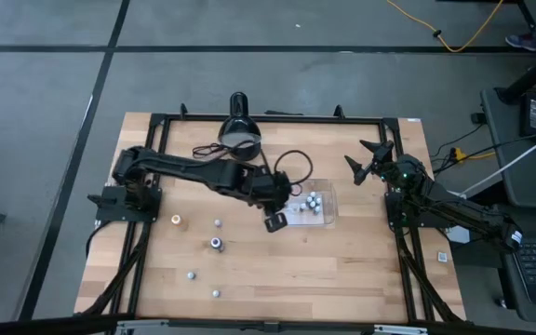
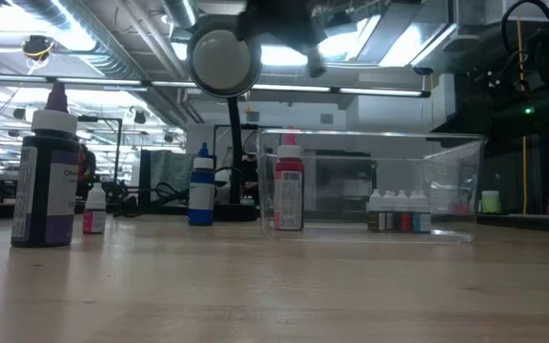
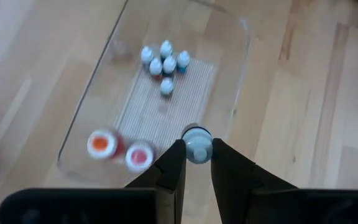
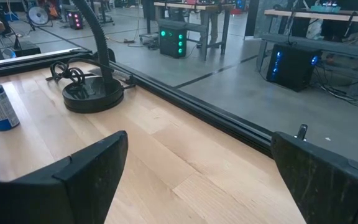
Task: Pick & Place food coloring
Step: Put the small green food coloring bottle into the transparent bin
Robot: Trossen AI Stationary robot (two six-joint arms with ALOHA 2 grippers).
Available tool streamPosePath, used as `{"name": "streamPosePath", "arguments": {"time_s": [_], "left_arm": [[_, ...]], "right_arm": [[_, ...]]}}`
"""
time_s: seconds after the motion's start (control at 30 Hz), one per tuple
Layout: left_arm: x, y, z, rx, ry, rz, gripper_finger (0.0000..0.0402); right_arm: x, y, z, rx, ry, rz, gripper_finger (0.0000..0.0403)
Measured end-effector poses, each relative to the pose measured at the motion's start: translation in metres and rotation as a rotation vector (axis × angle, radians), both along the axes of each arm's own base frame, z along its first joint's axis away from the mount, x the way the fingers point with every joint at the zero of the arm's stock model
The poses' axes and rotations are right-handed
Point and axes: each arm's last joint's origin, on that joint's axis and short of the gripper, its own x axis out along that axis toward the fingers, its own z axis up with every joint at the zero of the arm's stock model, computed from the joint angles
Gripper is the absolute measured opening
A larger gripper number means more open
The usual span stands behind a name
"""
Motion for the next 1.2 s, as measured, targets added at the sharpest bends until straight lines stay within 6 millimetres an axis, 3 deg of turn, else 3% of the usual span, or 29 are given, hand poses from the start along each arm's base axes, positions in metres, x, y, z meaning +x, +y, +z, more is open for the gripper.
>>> {"name": "streamPosePath", "arguments": {"time_s": [0.3,0.53,1.2], "left_arm": [[0.043,0.002,-0.014,0.040,0.001,-0.050,0.0059],[0.070,0.003,-0.045,0.056,0.047,-0.066,0.0058],[0.105,0.006,-0.109,0.104,0.073,-0.115,0.0058]], "right_arm": [[0.000,0.000,0.000,0.000,0.000,0.000,0.0394],[0.000,0.000,0.000,-0.001,0.001,0.000,0.0394],[0.000,0.000,0.000,0.000,0.000,0.000,0.0394]]}}
